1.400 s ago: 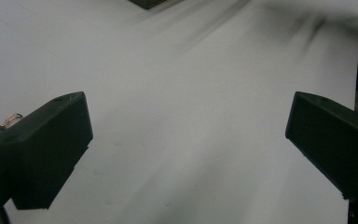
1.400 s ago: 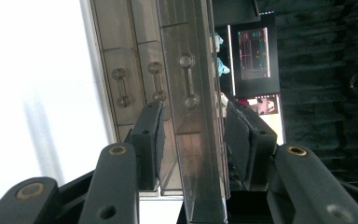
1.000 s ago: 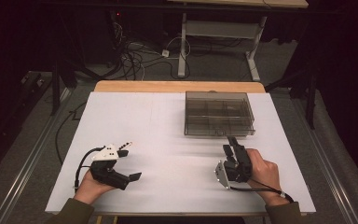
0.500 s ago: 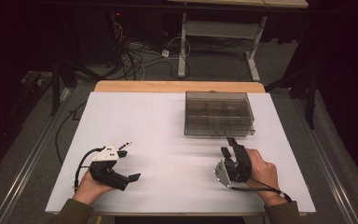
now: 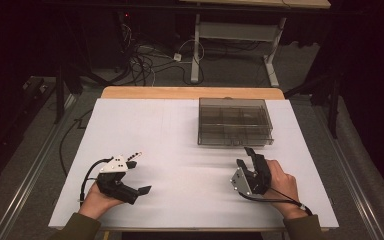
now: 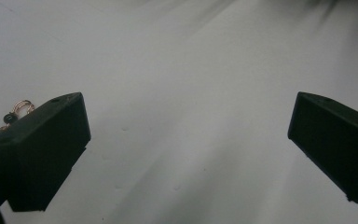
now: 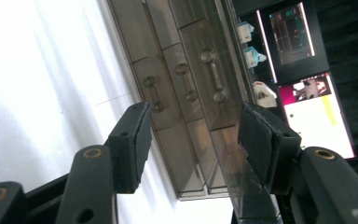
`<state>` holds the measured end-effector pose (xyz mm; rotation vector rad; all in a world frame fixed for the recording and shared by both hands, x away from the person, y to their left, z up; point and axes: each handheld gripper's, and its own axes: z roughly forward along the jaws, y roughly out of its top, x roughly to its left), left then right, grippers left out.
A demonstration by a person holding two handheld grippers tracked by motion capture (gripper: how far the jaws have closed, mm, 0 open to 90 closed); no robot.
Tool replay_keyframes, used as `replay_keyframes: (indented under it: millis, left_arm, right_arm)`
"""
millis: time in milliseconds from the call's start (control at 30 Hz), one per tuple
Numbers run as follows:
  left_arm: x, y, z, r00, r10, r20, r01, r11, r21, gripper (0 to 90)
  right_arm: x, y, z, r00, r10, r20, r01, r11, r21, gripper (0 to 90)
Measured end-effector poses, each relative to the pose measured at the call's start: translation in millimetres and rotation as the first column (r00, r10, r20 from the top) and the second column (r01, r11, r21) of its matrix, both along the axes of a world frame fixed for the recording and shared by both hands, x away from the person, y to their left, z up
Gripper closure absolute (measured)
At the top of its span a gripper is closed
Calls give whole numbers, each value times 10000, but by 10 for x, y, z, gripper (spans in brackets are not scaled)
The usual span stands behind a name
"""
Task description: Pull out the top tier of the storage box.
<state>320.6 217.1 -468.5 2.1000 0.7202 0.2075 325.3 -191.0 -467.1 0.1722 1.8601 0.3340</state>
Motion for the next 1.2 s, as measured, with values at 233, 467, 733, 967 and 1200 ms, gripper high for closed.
replay_keyframes:
  millis: [233,467,733,967,1200]
  left_arm:
    - [-22,-18,5,10000,-58,47,58,10000,9,0]
    - [-29,-26,14,9999,-69,99,69,10000,-60,0]
    - [-17,-22,8,9999,-130,106,131,9999,-101,0]
    - [-13,-20,2,9999,-117,85,118,9999,-109,0]
    - [-17,-11,1,9999,-84,90,85,9999,-124,0]
  right_arm:
    - [4,-6,24,9997,20,-247,-9,9989,468,428]
    - [32,-32,30,9978,-39,-656,115,9933,1152,403]
    - [81,-62,48,9936,-111,-1122,289,9870,1582,382]
    - [106,-115,94,9859,-166,-1667,539,9737,2216,365]
    - [149,-159,142,9742,-23,-2256,767,9437,3218,356]
